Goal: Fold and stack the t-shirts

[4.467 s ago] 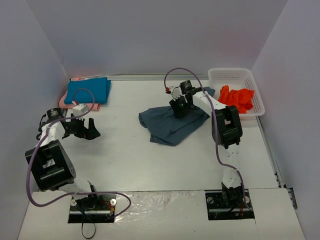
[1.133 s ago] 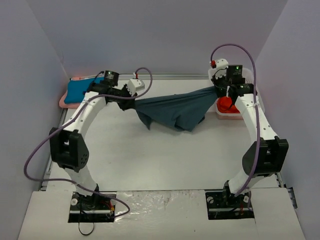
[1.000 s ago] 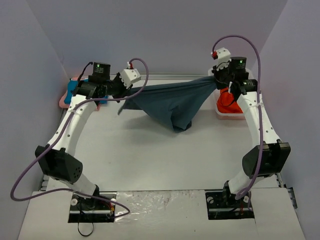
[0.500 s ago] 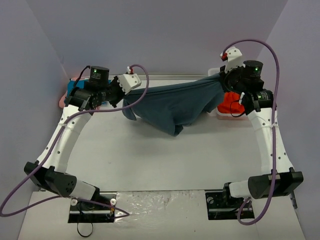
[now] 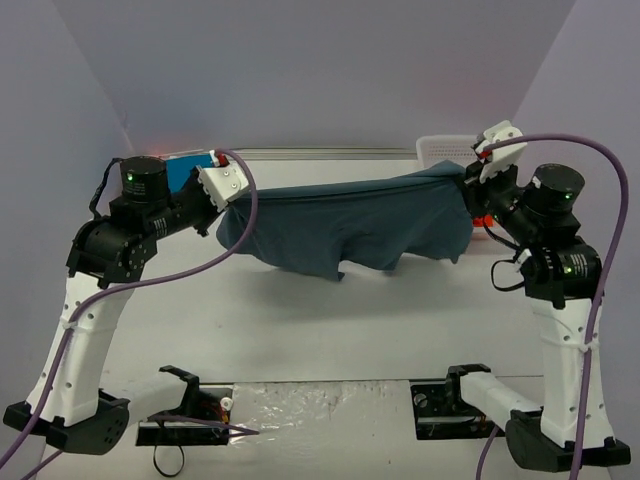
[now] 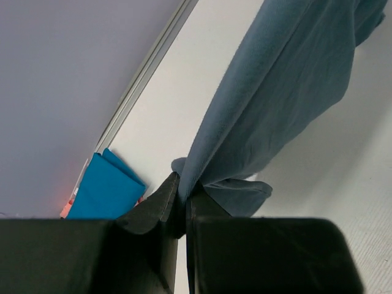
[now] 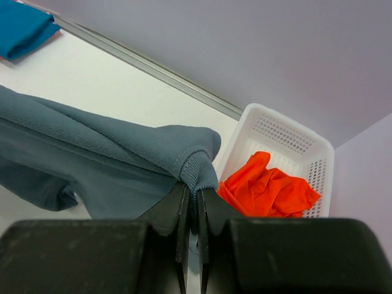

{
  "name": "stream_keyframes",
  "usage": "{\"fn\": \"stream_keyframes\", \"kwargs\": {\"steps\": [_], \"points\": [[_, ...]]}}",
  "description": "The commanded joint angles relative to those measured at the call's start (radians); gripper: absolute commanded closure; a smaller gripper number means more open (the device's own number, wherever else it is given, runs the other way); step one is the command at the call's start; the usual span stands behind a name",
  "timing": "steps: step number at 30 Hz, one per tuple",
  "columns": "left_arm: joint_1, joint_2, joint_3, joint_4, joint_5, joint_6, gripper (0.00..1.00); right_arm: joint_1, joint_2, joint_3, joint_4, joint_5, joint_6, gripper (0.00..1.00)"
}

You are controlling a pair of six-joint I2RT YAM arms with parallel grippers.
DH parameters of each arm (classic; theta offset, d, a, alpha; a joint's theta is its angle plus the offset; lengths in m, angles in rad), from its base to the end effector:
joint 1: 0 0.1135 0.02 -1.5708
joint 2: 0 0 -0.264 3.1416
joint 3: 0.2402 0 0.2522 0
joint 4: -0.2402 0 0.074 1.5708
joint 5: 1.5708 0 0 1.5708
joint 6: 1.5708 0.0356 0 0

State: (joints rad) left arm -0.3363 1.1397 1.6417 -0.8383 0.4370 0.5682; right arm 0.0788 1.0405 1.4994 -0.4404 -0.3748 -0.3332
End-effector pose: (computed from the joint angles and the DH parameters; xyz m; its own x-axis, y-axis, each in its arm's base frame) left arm 0.1799 -0.0789 0.4887 0.1013 0.4811 -0.8708 0.7375 0.5512 0.3903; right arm 0.1850 0.0277 0.5055 0.1607 -0.2926 -0.9426 -0.4080 0.8499 -0.3334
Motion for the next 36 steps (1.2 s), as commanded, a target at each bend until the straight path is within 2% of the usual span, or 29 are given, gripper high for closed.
{"fn": "stream_keyframes", "kwargs": {"steps": [1, 7, 10, 15, 19, 24, 26, 30, 32, 36], "points": [[0.036, -0.026, 0.044, -0.058, -0.057, -0.001, 0.98, -0.037, -0.019, 0.054, -0.004, 0.088, -0.02, 1.0], [0.036, -0.003, -0.003, -0.001, -0.081, -0.027, 0.98, -0.037, 0.044, 0.045, 0.002, 0.099, -0.03, 1.0], [0.04, 0.032, -0.043, 0.047, -0.151, -0.024, 0.98, -0.037, 0.133, 0.035, 0.023, 0.106, -0.038, 1.0], [0.078, 0.179, -0.049, 0.1, -0.139, -0.014, 0.98, -0.036, 0.318, 0.051, 0.078, 0.115, -0.037, 1.0], [0.12, 0.349, 0.024, 0.131, -0.139, -0.031, 0.97, -0.036, 0.472, 0.156, 0.108, 0.135, -0.024, 1.0], [0.148, 0.448, 0.234, 0.14, -0.165, -0.063, 0.98, -0.036, 0.599, 0.329, 0.123, 0.149, 0.002, 1.0], [0.151, 0.453, 0.317, 0.137, -0.164, -0.068, 0.98, -0.034, 0.605, 0.401, 0.124, 0.155, 0.011, 1.0], [0.152, 0.413, 0.375, 0.116, -0.153, -0.07, 0.98, -0.037, 0.549, 0.429, 0.126, 0.175, 0.003, 1.0], [0.152, 0.359, 0.356, 0.116, -0.152, -0.071, 0.98, -0.036, 0.508, 0.373, 0.127, 0.174, -0.006, 1.0], [0.152, 0.247, 0.222, 0.11, -0.146, -0.086, 0.98, -0.036, 0.347, 0.207, 0.129, 0.16, -0.007, 1.0]]}}
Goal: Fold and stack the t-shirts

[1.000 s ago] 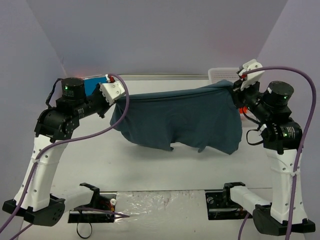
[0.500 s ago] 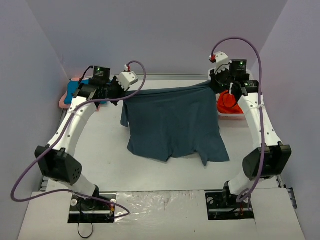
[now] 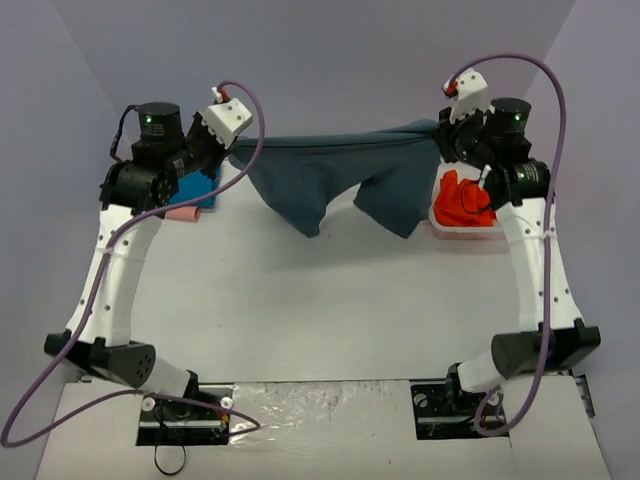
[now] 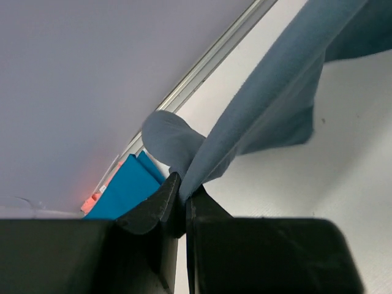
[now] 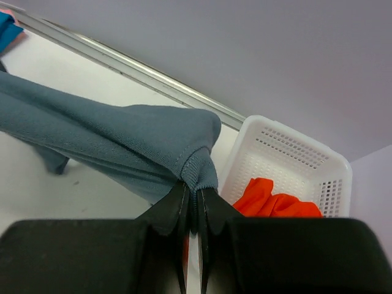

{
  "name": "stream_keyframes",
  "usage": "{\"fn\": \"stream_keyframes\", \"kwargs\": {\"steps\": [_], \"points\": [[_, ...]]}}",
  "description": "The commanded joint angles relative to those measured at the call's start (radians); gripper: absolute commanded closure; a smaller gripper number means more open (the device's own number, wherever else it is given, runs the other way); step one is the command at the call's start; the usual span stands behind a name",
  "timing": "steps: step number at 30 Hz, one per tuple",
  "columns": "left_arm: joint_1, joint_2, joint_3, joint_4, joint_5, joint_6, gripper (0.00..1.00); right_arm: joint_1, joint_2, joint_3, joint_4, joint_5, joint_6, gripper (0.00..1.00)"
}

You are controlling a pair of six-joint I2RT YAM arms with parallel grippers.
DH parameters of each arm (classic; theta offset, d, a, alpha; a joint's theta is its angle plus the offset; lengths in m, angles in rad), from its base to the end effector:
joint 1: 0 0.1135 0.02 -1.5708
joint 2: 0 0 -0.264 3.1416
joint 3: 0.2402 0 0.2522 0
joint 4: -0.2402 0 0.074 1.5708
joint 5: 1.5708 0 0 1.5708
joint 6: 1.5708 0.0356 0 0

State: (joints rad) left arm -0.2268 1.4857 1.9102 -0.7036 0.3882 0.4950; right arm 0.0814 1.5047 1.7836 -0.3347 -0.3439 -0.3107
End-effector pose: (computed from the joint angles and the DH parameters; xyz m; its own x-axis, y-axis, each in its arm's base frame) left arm 0.2882 -0.0803 0.5026 0.0311 0.4441 -0.8955 0.6227 0.6922 0.3649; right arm 0.3268 0.0387 0.4960 0.0731 -0.2828 -0.9564 -0.4093 0.8660 -0.2873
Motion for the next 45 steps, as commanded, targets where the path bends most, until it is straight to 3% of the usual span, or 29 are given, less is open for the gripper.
{"fn": "stream_keyframes", "kwargs": {"steps": [1, 4, 8, 11, 17, 26, 29, 32, 33, 34, 35, 36, 37, 38, 39, 40, 42, 45], "points": [[0.043, -0.151, -0.122, -0.027, -0.091, -0.015, 0.98, -0.038, -0.147, -0.114, 0.023, 0.128, -0.03, 1.0], [0.043, -0.267, -0.276, -0.019, -0.1, -0.021, 0.98, -0.038, -0.279, -0.246, 0.022, 0.135, -0.024, 1.0], [0.043, -0.398, -0.358, -0.04, -0.129, -0.006, 0.98, -0.037, -0.47, -0.342, 0.019, 0.155, -0.001, 1.0], [0.044, -0.443, -0.288, -0.111, -0.114, -0.012, 0.98, -0.038, -0.541, -0.319, -0.003, 0.171, 0.009, 1.0], [0.043, -0.404, -0.134, -0.154, -0.11, -0.007, 0.98, -0.038, -0.505, -0.172, -0.024, 0.181, 0.025, 1.0], [0.044, -0.181, -0.24, 0.03, -0.152, 0.109, 0.98, -0.038, -0.28, -0.243, 0.095, 0.198, -0.014, 1.0], [0.067, -0.026, -0.28, 0.127, -0.135, 0.16, 0.98, -0.037, -0.135, -0.274, 0.141, 0.2, -0.022, 1.0], [0.133, 0.286, -0.235, 0.219, -0.066, 0.151, 0.97, -0.02, 0.078, -0.247, 0.169, 0.216, -0.014, 1.0], [0.151, 0.357, -0.197, 0.225, -0.054, 0.146, 0.84, -0.012, 0.145, -0.187, 0.169, 0.224, -0.013, 1.0], [0.153, 0.499, -0.08, 0.184, -0.019, 0.149, 0.36, -0.002, 0.269, -0.103, 0.148, 0.244, -0.018, 0.95], [0.153, 0.56, -0.012, 0.149, -0.014, 0.148, 0.3, 0.004, 0.323, -0.102, 0.131, 0.259, -0.021, 0.89], [0.152, 0.606, 0.104, 0.1, -0.012, 0.133, 0.27, 0.009, 0.404, -0.028, 0.102, 0.264, -0.021, 0.58], [0.15, 0.664, 0.146, 0.083, 0.015, 0.107, 0.17, 0.011, 0.434, 0.003, 0.086, 0.264, -0.024, 0.56], [0.15, 0.676, 0.167, 0.072, 0.014, 0.103, 0.01, 0.012, 0.446, 0.016, 0.079, 0.272, -0.025, 0.56], [0.139, 0.676, 0.179, 0.067, 0.006, 0.099, 0.06, 0.014, 0.443, 0.01, 0.08, 0.276, -0.025, 0.54], [0.135, 0.65, 0.162, 0.07, 0.002, 0.096, 0.06, 0.014, 0.436, 0.001, 0.079, 0.275, -0.027, 0.38], [0.13, 0.593, 0.106, 0.111, -0.012, 0.097, 0.06, 0.014, 0.389, -0.027, 0.08, 0.267, -0.031, 0.3], [0.118, 0.46, -0.023, 0.142, -0.043, 0.1, 0.06, 0.014, 0.32, -0.099, 0.08, 0.253, -0.053, 0.05]]}}
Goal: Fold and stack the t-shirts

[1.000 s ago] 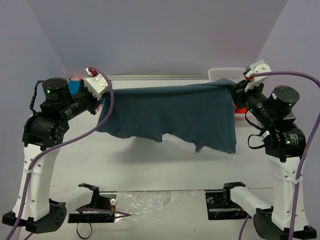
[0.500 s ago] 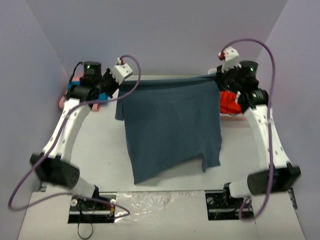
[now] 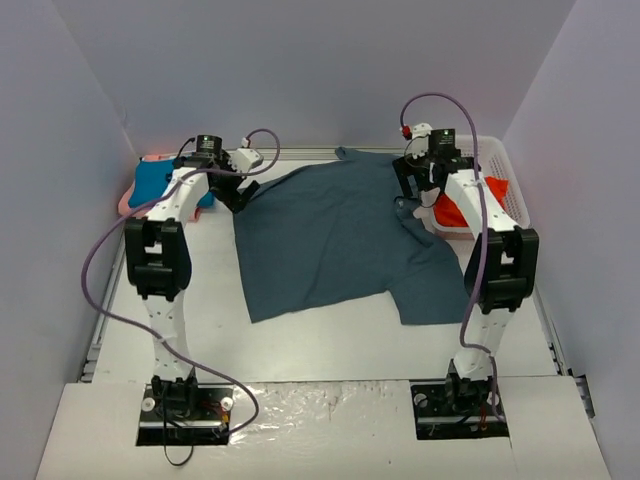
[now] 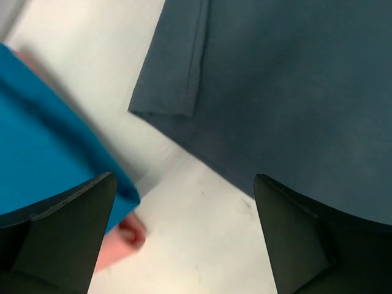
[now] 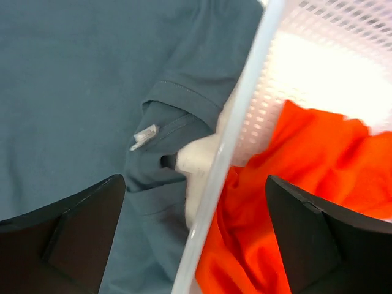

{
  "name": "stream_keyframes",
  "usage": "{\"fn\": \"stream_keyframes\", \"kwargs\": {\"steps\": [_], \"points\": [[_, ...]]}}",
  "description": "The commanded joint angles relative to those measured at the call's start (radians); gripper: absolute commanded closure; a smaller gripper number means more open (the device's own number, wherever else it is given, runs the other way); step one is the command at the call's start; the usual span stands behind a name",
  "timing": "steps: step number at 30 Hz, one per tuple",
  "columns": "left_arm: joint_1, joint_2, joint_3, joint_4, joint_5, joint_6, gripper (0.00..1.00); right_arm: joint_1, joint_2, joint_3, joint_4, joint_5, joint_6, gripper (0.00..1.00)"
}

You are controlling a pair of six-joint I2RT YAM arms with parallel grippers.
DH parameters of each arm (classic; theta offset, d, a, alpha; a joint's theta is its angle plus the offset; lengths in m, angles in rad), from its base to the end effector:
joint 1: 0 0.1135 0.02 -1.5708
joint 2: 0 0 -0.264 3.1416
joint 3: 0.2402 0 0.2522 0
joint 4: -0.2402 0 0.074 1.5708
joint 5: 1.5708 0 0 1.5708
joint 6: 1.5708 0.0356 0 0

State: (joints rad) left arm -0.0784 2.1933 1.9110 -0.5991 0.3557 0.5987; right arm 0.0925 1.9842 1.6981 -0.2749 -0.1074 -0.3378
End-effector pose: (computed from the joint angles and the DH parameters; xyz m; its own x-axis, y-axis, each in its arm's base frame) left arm 0.4917 -0.0511 0.2345 -0.4696 0.5668 -0.6769 0.6766 0.7236 0.1365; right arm 0.4683 0.0473 0.2855 -0.4394 -0.3717 -0.8178 -0.3475 0.9098 -0.2268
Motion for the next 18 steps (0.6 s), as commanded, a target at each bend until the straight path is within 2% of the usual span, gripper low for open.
{"fn": "stream_keyframes", "kwargs": {"steps": [1, 7, 11, 14, 15, 16, 17, 18], "points": [[-0.034, -0.31, -0.052, 0.038, -0.006, -0.01, 0.06, 0.004, -0.18, -0.049, 0.022, 0.014, -0.039, 0.05], [-0.032, -0.513, -0.251, 0.045, -0.008, -0.051, 0.06, 0.003, -0.326, -0.17, 0.02, -0.034, -0.044, 0.04], [-0.034, -0.573, -0.369, 0.035, 0.048, -0.066, 0.06, 0.003, -0.396, -0.256, 0.02, -0.055, -0.044, 0.08], [-0.038, -0.555, -0.449, 0.022, 0.109, -0.06, 0.06, 0.003, -0.418, -0.311, 0.019, -0.109, -0.041, 0.27], [-0.038, -0.544, -0.464, 0.015, 0.132, -0.053, 0.06, 0.004, -0.426, -0.343, 0.016, -0.126, -0.032, 0.46], [-0.038, -0.52, -0.493, 0.012, 0.17, -0.053, 0.06, 0.006, -0.427, -0.357, 0.013, -0.139, -0.027, 0.54], [-0.04, -0.509, -0.507, 0.007, 0.192, -0.054, 0.06, 0.009, -0.429, -0.383, 0.01, -0.161, -0.021, 0.68], [-0.041, -0.5, -0.52, 0.009, 0.207, -0.053, 0.06, 0.018, -0.429, -0.394, 0.005, -0.17, -0.023, 0.74]]}}
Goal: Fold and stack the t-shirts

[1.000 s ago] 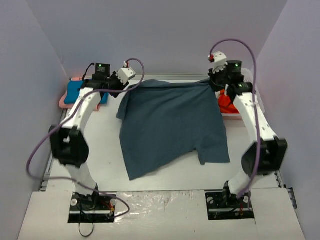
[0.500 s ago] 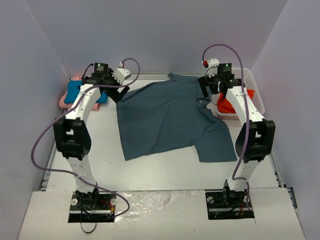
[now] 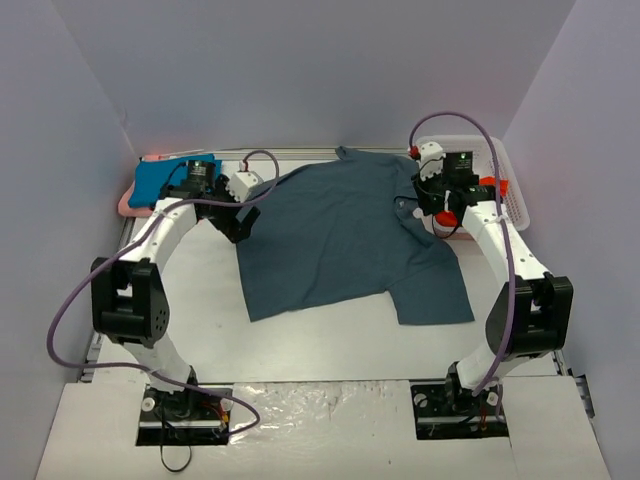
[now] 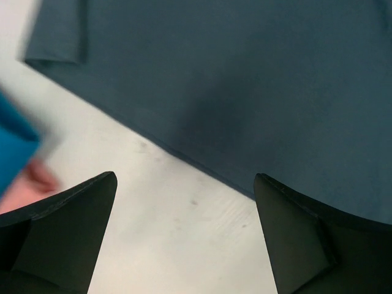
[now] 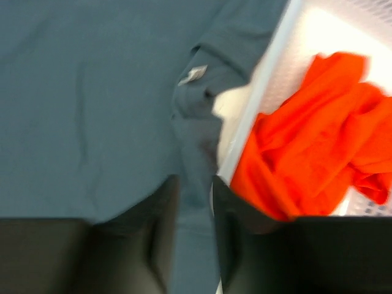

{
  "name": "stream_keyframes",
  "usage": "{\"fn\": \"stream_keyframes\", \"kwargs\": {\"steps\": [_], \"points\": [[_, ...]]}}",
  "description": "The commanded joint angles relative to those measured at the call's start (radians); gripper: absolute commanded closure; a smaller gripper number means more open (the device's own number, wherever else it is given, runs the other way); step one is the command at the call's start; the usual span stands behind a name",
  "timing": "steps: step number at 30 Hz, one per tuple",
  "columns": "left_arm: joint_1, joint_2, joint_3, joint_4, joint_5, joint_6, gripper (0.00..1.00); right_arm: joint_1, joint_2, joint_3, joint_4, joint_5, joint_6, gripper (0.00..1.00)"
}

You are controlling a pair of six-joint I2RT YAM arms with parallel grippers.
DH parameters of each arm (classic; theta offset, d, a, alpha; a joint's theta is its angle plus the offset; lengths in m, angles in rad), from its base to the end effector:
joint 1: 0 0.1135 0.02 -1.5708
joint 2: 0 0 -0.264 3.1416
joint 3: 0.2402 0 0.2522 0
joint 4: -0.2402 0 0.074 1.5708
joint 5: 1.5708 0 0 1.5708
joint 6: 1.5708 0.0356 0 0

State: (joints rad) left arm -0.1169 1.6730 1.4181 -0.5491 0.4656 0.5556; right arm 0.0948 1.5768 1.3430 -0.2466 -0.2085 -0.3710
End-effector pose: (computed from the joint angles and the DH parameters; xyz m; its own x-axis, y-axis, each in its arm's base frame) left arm 0.3681 -0.0593 0.2962 -0.3895 0.5203 -0.7600 0.7286 0.6788 0.0913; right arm 0.3679 0.0424 0.3288 -0.3289 -0.3876 -0.8612 -0.4234 0.8756 -0.2324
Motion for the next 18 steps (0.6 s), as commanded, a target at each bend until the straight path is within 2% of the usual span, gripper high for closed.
{"fn": "stream_keyframes", "kwargs": {"steps": [1, 3, 10, 15, 16, 18], "points": [[-0.006, 0.037, -0.053, -0.035, 0.111, -0.016, 0.06, 0.022, -0.018, -0.05, -0.026, -0.072, 0.009, 0.82], [-0.015, 0.056, -0.076, -0.003, 0.116, -0.017, 0.05, 0.036, -0.009, -0.074, -0.04, -0.078, 0.003, 1.0], [-0.027, 0.145, -0.031, 0.064, 0.07, -0.062, 0.02, 0.124, 0.037, -0.122, -0.085, -0.055, -0.005, 1.0], [-0.03, 0.238, 0.083, 0.054, 0.087, -0.095, 0.0, 0.143, 0.11, -0.145, -0.097, -0.054, -0.002, 1.0], [-0.032, 0.251, 0.1, 0.052, 0.093, -0.098, 0.08, 0.144, 0.127, -0.146, -0.099, -0.046, -0.002, 1.0], [-0.033, 0.289, 0.145, 0.051, 0.105, -0.106, 0.12, 0.146, 0.173, -0.148, -0.102, -0.042, -0.005, 1.0]]}}
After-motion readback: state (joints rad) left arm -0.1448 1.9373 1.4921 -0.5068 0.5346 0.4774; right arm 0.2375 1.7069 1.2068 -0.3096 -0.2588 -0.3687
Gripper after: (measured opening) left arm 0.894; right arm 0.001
